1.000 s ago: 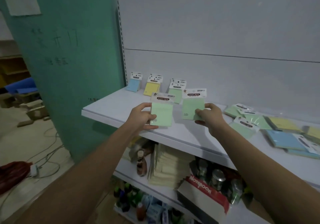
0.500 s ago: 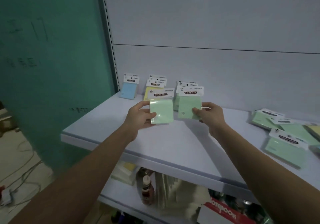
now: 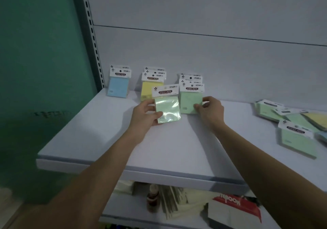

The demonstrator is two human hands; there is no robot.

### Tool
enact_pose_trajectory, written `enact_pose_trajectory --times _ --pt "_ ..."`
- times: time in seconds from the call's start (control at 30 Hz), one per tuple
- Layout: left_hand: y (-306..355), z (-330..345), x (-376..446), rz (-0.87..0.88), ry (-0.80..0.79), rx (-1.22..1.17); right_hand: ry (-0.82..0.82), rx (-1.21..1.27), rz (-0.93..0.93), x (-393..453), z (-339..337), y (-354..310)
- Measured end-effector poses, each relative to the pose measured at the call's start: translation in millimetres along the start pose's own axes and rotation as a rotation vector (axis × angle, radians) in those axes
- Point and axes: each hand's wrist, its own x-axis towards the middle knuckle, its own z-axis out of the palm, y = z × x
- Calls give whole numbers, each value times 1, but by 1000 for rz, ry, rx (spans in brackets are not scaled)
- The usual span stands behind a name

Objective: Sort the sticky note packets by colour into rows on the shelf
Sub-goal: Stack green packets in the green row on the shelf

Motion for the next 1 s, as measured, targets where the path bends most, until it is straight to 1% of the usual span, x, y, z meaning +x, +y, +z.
enact_pose_trajectory --times 0.13,0.33,0.43,0.6,0.73,0.8,0.83,0.93,1.0 --pt "-3 -4 1 52 20 1 52 -45 -1 -3 18 -2" --pt "-11 -4 0 107 24 134 100 -32 23 -2 18 5" --pt "-10 -3 0 101 15 172 87 6 26 -2 18 4" --pt "-7 -2 -3 70 9 144 65 43 24 -1 16 7" --pt "-2 2 -4 44 -8 132 -42 90 66 10 2 7" --pt "1 4 1 5 -24 106 -95 8 14 21 -13 11" --pt "3 5 3 -22 -28 92 -105 -94 -26 25 -22 16" --pt "4 11 7 -51 -20 91 -138 -512 -185 27 -42 46" --pt "3 23 8 -35 -11 110 -150 -642 -283 25 -43 63"
